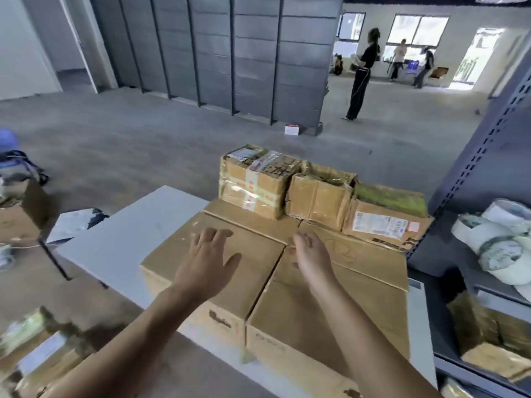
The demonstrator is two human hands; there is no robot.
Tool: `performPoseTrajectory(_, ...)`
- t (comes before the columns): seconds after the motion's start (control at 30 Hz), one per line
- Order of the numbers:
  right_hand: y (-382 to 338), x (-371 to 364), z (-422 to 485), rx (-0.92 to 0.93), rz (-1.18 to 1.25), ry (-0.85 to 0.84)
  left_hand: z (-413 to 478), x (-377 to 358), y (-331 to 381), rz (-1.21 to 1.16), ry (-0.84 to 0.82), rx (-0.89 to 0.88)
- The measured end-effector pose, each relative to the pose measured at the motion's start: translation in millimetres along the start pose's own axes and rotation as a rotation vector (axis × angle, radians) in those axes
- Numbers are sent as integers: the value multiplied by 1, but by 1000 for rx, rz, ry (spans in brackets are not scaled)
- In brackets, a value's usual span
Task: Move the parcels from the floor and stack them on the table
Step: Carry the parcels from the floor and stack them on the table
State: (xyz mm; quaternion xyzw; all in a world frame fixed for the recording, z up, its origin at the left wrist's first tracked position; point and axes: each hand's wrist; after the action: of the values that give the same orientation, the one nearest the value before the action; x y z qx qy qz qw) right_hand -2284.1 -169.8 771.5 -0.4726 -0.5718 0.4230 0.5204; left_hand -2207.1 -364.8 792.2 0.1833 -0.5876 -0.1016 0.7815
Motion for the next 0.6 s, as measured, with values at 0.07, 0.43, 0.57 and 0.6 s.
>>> performPoseTrajectory(0.07,-7,-47,-34,61,-38,-77,-40,26,-39,-21,36,52)
performPoseTrajectory(0.43,14,-302,-245,167,-130,-588,-299,151,-259,-55,297,491)
performPoseTrajectory(0.57,35,-369,-300,127,-167,-743,-378,169,-307,-57,318,654)
performPoseTrajectory(0.6,39,-381,-309,122,-186,-778,-393,172,-316,-57,321,699)
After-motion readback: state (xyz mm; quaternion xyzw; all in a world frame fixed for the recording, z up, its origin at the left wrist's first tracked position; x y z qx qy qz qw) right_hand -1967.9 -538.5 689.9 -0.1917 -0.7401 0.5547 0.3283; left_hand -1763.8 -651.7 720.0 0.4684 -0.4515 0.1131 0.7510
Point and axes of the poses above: each hand's wrist, its own z-axis towards the middle knuckle, its own x-axis out of the back of the hand, y = z × x, and after that the axes turned 4 degrees about z, right-handed
